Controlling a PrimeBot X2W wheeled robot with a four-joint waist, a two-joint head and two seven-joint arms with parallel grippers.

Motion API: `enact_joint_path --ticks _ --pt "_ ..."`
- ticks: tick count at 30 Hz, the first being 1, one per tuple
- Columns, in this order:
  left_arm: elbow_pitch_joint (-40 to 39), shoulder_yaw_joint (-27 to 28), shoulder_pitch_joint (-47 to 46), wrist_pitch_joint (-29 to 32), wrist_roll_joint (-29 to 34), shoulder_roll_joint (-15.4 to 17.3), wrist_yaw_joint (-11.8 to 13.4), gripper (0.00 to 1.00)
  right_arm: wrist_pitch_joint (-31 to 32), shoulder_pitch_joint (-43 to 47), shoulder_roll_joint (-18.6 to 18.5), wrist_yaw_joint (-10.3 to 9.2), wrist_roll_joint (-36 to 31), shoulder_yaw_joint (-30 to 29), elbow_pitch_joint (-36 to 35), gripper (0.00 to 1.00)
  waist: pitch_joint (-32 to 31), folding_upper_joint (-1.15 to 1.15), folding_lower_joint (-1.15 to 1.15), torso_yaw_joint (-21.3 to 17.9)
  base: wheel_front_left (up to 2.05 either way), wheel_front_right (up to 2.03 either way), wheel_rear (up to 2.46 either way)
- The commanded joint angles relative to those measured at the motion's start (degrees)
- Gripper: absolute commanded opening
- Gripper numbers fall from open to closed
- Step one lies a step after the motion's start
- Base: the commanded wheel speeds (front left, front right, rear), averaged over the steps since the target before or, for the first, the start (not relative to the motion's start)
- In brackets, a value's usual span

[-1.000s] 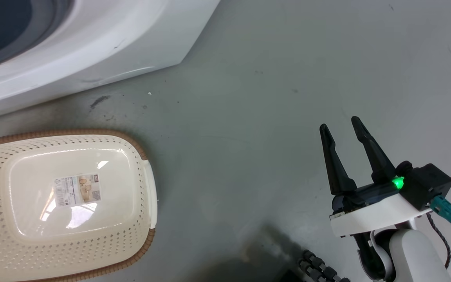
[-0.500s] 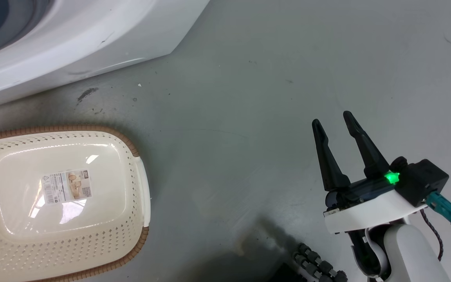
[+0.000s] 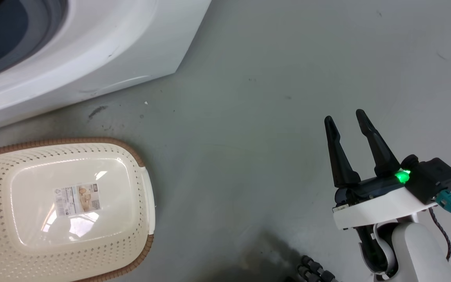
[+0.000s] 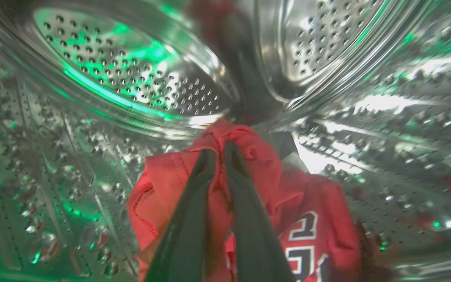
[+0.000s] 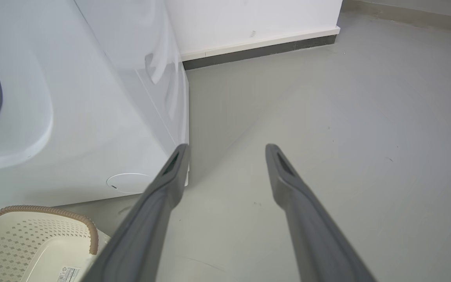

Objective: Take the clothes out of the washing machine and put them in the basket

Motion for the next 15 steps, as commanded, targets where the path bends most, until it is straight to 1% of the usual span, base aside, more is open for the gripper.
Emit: enact_joint_path --ticks 1,4,9,11,15 --pt "0.54 0.10 1.15 -2.14 -0.26 -0.29 -0.25 0.00 0.00 -0.52 0.11 -0.04 -0.02 -0.38 -0.07 1.00 -1.47 0.00 0.00 0.28 0.00 0.00 0.00" --pt "3.08 0.38 2.56 -7.65 -1.25 -1.65 -0.40 0.00 0.27 -0.06 0.12 -0.04 -0.15 -0.70 0.01 1.00 -3.60 0.00 0.00 0.38 0.00 0.00 0.00" --pt "7.90 1.57 6.18 -15.08 -3.90 -4.23 -0.69 0.00 0.85 1.22 0.10 -0.04 -0.36 -0.86 0.45 1.00 -7.84 0.00 0.00 0.41 0.00 0.00 0.00" --pt "9.41 2.02 7.72 -16.87 -4.93 -5.25 -1.02 0.00 1.16 1.70 0.11 -0.04 -0.55 -1.16 0.47 1.00 -9.48 0.00 0.00 0.43 0.00 0.00 0.00" --pt "11.88 2.87 10.61 -19.05 -7.09 -6.79 -2.49 0.00 1.81 2.96 0.11 -0.04 -1.09 -1.68 0.50 1.00 -12.97 0.00 0.00 0.57 0.00 0.00 0.00"
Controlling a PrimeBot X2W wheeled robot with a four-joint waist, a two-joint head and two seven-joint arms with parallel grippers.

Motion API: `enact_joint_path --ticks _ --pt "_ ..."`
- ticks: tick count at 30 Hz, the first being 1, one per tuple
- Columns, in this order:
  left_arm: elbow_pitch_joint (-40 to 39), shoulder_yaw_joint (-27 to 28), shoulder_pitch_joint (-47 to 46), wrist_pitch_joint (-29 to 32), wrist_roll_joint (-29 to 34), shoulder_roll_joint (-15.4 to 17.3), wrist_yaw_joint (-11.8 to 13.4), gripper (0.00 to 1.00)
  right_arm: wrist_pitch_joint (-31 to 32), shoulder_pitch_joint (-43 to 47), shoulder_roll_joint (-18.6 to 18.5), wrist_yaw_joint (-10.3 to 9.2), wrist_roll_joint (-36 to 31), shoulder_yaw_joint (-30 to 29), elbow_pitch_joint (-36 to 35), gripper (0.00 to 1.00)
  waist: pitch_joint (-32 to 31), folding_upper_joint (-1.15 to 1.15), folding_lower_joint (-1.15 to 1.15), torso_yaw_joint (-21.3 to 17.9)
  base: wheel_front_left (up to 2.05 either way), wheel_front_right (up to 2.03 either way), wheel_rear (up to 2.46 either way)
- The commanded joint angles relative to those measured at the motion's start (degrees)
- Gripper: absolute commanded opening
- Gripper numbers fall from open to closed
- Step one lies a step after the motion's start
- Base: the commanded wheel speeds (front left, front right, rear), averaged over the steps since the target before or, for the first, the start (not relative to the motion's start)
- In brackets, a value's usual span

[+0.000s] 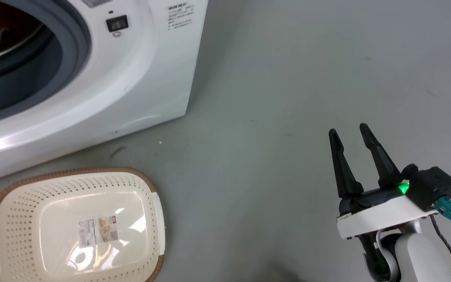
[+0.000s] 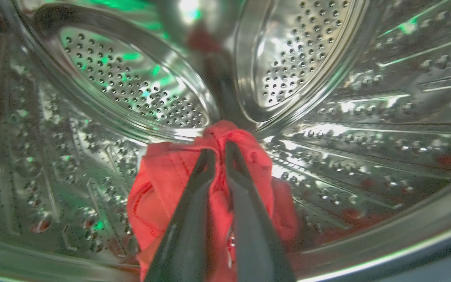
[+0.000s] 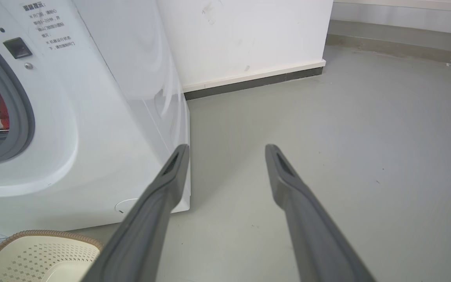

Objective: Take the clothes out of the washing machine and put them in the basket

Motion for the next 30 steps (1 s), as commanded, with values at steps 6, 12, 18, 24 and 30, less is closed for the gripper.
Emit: enact_joint_path --ticks 6,12,18,24,30 --pt "2.74 2.04 6.08 -2.06 -3.72 -3.06 -2.69 0.00 1.40 3.38 0.11 -0.04 -1.30 -1.39 -0.39 1.00 -8.53 0.00 0.00 1.36 0.00 0.00 0.00" --pt "0.08 3.67 11.46 -2.37 -5.07 -5.92 -3.36 0.00 2.60 5.46 0.11 -0.04 -2.11 -2.34 -1.15 1.00 -13.18 0.00 0.00 3.01 0.00 0.00 0.00" --pt "-9.25 5.31 22.61 -2.41 -4.69 -10.36 -3.96 0.00 4.96 9.39 0.10 -0.04 -2.79 -4.65 -2.77 1.00 -20.42 0.00 0.00 6.46 0.00 0.00 0.00" --pt "-15.65 5.26 29.15 -2.42 -4.64 -12.79 -4.22 0.00 6.55 11.65 0.11 -0.04 -3.34 -6.33 -3.91 1.00 -23.97 0.00 0.00 8.79 0.00 0.00 0.00" --pt "-24.80 4.36 37.33 -2.31 -4.58 -15.42 -2.77 0.00 7.68 13.35 0.10 -0.04 -3.63 -8.58 -5.18 1.00 -25.89 0.00 0.00 10.93 0.00 0.00 0.00"
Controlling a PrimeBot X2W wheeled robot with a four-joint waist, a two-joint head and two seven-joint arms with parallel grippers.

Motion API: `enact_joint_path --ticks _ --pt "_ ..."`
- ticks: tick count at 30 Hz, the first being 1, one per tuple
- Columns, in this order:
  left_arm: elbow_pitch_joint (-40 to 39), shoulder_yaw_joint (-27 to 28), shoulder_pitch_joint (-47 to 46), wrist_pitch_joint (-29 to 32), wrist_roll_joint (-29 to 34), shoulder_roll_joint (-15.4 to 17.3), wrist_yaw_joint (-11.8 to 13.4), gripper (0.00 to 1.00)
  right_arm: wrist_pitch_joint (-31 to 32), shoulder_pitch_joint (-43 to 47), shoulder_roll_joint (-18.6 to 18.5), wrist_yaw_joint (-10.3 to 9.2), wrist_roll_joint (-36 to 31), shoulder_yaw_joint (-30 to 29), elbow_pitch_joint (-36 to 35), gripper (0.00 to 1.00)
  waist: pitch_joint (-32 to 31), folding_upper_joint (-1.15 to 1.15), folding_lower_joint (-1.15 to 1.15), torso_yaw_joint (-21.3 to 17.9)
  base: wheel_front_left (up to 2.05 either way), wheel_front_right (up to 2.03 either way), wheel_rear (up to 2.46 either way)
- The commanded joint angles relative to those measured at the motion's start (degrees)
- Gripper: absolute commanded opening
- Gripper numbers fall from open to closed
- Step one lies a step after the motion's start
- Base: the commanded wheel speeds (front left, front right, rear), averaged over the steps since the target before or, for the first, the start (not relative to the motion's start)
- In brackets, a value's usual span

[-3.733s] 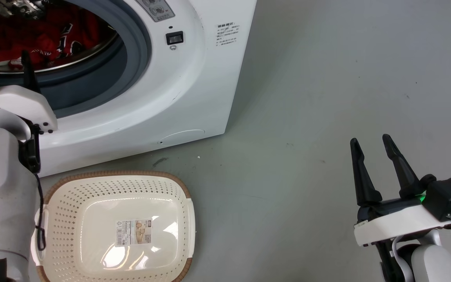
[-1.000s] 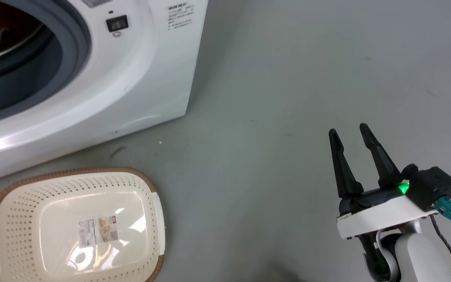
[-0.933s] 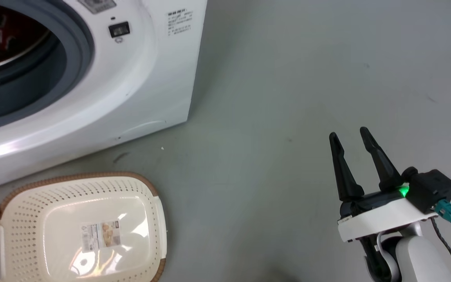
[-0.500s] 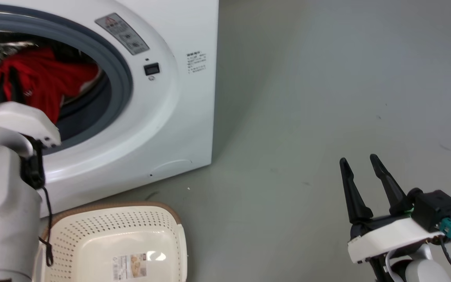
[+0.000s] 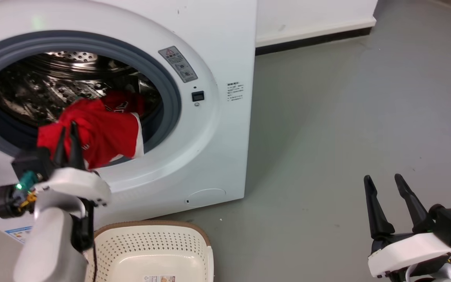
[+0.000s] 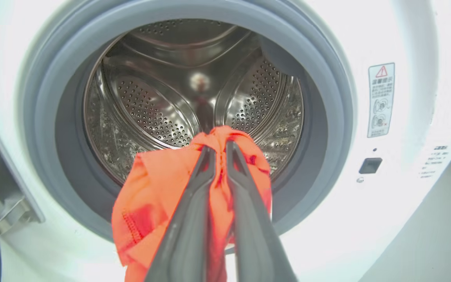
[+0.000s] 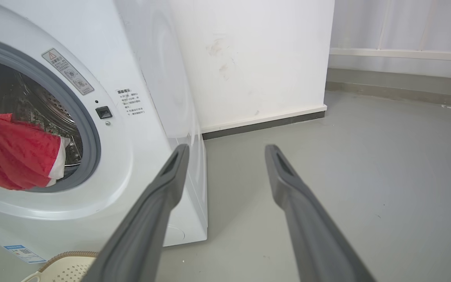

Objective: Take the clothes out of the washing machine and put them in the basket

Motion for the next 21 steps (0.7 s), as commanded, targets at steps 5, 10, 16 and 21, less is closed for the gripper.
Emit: enact_joint_path --ticks 5,10,16,21 --pt "-10.76 -1.75 9.68 1.24 0.43 -2.57 2.39 0.00 1.09 1.74 0.07 -0.04 -0.86 -0.67 -1.55 1.00 -1.11 0.00 0.01 2.52 0.00 0.00 0.00" --pt "-16.41 -2.46 16.44 3.02 -0.13 -3.96 4.13 0.00 1.75 1.72 0.08 -0.04 -0.95 -0.21 -2.44 1.00 0.15 0.00 0.01 3.35 0.00 0.00 0.00" --pt "-15.11 -3.34 20.08 3.18 -1.10 -5.70 4.59 0.00 1.73 -0.50 0.08 -0.04 -0.98 0.80 -3.42 1.00 4.23 0.00 0.01 3.07 0.00 0.00 0.00" --pt "-9.00 -4.13 18.61 1.87 -1.97 -7.58 3.66 0.00 1.53 -2.28 0.08 -0.04 -0.87 1.26 -4.15 1.00 9.77 0.00 0.01 2.42 0.00 0.00 0.00"
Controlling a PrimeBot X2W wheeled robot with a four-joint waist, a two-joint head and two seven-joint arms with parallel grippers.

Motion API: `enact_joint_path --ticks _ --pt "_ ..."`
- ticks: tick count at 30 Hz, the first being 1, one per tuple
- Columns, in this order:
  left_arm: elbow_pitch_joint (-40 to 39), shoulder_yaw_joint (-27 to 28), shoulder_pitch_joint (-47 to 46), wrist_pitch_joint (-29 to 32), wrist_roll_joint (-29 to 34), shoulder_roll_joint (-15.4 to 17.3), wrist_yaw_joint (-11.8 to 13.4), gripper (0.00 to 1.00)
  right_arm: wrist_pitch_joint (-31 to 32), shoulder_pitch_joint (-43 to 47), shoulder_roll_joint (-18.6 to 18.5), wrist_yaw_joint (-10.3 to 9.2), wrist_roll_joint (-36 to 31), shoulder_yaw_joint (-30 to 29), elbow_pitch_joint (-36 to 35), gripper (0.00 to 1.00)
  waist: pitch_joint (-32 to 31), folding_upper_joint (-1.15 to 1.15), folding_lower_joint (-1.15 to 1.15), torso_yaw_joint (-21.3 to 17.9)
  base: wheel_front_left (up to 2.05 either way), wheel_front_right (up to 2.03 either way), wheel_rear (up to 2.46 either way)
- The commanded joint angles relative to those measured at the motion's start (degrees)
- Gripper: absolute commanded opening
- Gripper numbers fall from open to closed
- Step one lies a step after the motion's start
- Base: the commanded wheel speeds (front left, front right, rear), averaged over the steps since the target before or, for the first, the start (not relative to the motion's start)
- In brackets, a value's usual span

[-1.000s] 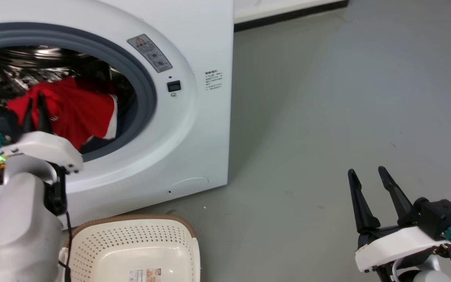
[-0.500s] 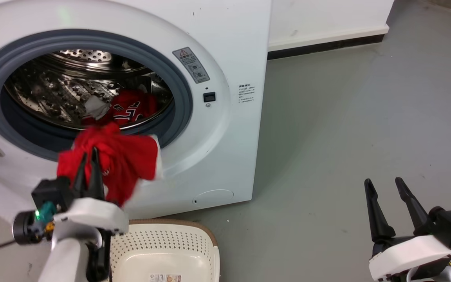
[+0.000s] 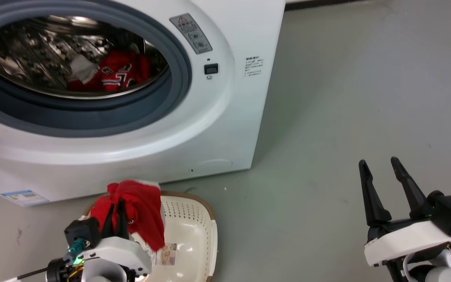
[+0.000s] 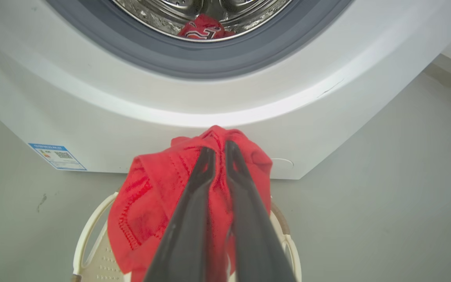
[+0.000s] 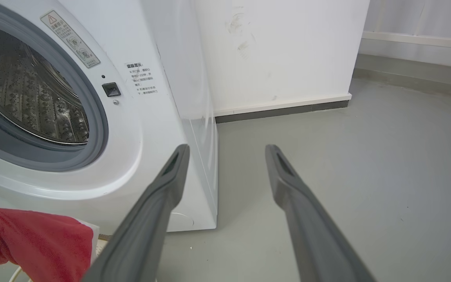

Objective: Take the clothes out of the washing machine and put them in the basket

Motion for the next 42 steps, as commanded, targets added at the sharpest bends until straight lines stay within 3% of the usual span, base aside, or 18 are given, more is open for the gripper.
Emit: enact_joint_path --ticks 1,11,19,32,33,34,35,42 --pt "0.77 -0.05 -1.53 -0.50 -0.09 -0.17 -0.32 0.00 -0.29 -1.09 0.09 -0.04 -0.03 0.02 -0.23 1.00 3.48 0.00 0.00 -0.53 0.00 0.00 0.00" --pt "17.25 0.81 -11.10 -2.30 -0.01 -2.13 -2.05 0.00 -1.66 -6.23 0.10 -0.04 0.34 1.11 -0.64 1.00 16.55 0.00 0.00 -2.11 0.00 0.00 0.00" --pt "27.78 2.07 -20.70 -2.44 1.55 -1.84 -2.25 0.00 -3.19 -9.74 0.11 -0.04 0.89 2.11 0.16 1.00 24.88 0.00 0.00 -2.69 0.00 0.00 0.00" --pt "43.49 4.77 -28.77 -2.41 0.74 -0.05 -1.64 0.00 -6.24 -13.43 0.10 -0.04 2.21 4.37 3.19 1.00 30.32 0.00 0.00 -5.68 0.00 0.00 0.00" --pt "44.37 4.93 -29.17 -2.41 0.48 -0.15 -1.66 0.10 -6.38 -13.52 0.10 -0.04 2.19 4.38 3.48 1.00 30.29 0.00 0.00 -5.64 0.00 0.00 0.00" --pt "44.98 5.10 -29.64 -2.41 0.29 -0.39 -1.65 0.91 -6.48 -13.60 0.11 -0.04 2.10 4.32 3.69 1.00 30.16 0.00 0.00 -5.46 0.00 0.00 0.00" --pt "45.63 4.86 -29.99 -2.41 0.50 -0.61 -1.74 1.00 -6.63 -13.71 0.10 -0.04 1.96 4.21 3.86 1.00 29.91 0.00 0.00 -5.20 0.00 0.00 0.00" --pt "46.62 4.33 -27.93 -2.41 0.86 -1.88 -3.36 1.00 -6.93 -12.77 0.09 -0.04 1.20 3.83 5.10 1.00 24.42 0.00 0.00 -2.91 0.00 0.00 0.00"
